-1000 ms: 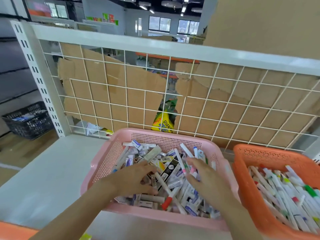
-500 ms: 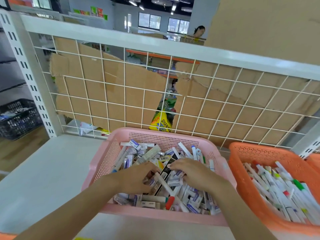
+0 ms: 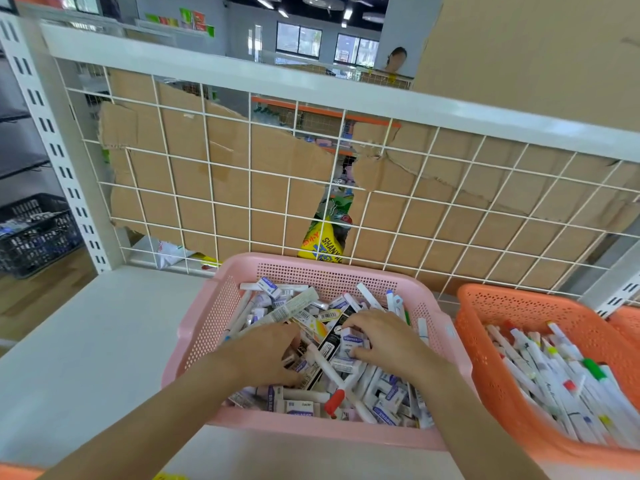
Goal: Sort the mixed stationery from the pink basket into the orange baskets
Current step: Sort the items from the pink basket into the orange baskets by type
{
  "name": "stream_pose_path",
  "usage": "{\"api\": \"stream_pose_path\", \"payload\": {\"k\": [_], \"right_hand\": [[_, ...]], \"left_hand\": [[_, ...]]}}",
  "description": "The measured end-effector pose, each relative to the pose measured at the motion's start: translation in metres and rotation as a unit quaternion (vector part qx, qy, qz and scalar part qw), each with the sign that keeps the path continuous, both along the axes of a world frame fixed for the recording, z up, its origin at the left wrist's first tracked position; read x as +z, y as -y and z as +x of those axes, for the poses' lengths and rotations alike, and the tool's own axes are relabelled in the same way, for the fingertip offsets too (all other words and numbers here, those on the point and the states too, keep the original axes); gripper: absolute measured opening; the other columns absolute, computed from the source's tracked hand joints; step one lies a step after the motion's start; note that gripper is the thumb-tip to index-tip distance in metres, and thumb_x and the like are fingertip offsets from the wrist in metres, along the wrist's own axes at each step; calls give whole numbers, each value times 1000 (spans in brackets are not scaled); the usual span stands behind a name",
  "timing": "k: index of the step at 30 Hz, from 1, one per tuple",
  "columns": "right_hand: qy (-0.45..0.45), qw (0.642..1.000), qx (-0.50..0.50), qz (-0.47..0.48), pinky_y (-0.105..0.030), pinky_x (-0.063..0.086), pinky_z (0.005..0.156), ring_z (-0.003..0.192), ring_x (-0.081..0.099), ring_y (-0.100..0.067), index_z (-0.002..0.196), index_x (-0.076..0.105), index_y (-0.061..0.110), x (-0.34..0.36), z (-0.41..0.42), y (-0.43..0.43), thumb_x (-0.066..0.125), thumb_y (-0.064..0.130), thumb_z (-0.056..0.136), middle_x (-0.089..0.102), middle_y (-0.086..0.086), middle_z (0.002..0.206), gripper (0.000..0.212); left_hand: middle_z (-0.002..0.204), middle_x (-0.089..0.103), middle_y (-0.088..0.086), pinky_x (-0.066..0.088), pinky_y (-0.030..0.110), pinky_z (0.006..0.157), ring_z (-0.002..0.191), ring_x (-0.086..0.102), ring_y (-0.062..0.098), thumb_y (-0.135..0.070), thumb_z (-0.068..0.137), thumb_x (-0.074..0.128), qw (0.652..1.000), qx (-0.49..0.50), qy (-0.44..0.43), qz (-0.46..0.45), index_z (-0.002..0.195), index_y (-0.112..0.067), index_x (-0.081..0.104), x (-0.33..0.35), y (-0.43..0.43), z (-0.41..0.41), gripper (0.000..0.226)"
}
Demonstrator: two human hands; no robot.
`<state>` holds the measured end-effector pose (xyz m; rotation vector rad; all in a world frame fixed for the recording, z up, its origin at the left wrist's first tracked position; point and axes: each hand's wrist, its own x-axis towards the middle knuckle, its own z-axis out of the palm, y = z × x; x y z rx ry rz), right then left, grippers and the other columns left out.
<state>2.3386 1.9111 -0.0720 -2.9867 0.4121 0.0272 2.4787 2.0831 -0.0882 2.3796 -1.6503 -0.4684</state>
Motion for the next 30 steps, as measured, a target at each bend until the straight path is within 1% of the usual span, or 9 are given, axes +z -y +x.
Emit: {"api": "stream_pose_path", "payload": {"k": [6,10,14,16,18,20,24,27,30], "right_hand": [[37,999,-14,2,-27,32,79,102,51,-16,122,54,19,2,0,-3,55,29,88,57,2,110,36],[73,995,-46,41,-26,40,73,101,57,-18,125,53,21,7,-2,-5,56,30,88,60,1,113,39],[80,994,-51,55,-25,38,71,100,55,-15,127,52,23,9,-5,-7,56,32,89,59,2,114,40],[86,993,-53,56,-26,38,72,99,54,-14,127,51,23,10,-6,-8,56,32,89,58,3,113,39],[100,991,-62,57,-23,36,68,94,53,-12,125,52,23,12,-7,-8,56,32,89,56,6,105,38],[120,988,-77,59,-24,36,69,92,53,-11,125,52,22,16,-9,-9,56,30,88,52,8,99,37],[168,978,-118,50,-28,43,74,85,56,-12,121,54,24,27,-20,-8,54,27,87,55,8,90,35],[197,969,-147,19,-27,46,74,76,58,-12,120,54,26,34,-40,-7,55,29,86,59,8,89,34],[225,958,-175,17,-30,49,71,74,59,-15,121,56,24,38,-64,-9,59,26,85,58,6,88,36]], "left_hand": [[94,48,-13,38,18,73,87,47,6,-36,80,65,999,-32,3,-42,108,-25,56,2,-1,2,31],[102,53,-12,40,16,76,90,49,4,-31,80,67,996,-43,-12,-82,108,-27,58,5,-1,3,30],[95,45,-18,32,4,64,79,44,-6,-22,81,66,991,-55,-30,-120,109,-25,58,8,2,2,29],[95,44,-15,34,5,65,77,45,-5,-19,82,65,988,-52,-44,-138,107,-21,59,11,3,1,25],[92,44,-13,39,16,71,79,49,5,-19,84,64,985,-50,-51,-154,100,-23,57,12,3,1,17],[90,44,-13,38,19,72,80,51,11,-18,85,64,984,-46,-54,-166,95,-25,55,13,3,2,15],[102,57,-4,41,20,78,89,55,12,-18,84,65,982,-21,-36,-183,107,-19,62,13,1,3,23],[105,59,-9,41,15,77,89,56,8,-20,84,65,979,-9,-23,-203,110,-20,62,15,0,4,26],[102,59,-11,45,21,77,85,58,10,-18,83,67,974,0,-15,-225,108,-21,63,19,-1,3,25]]}}
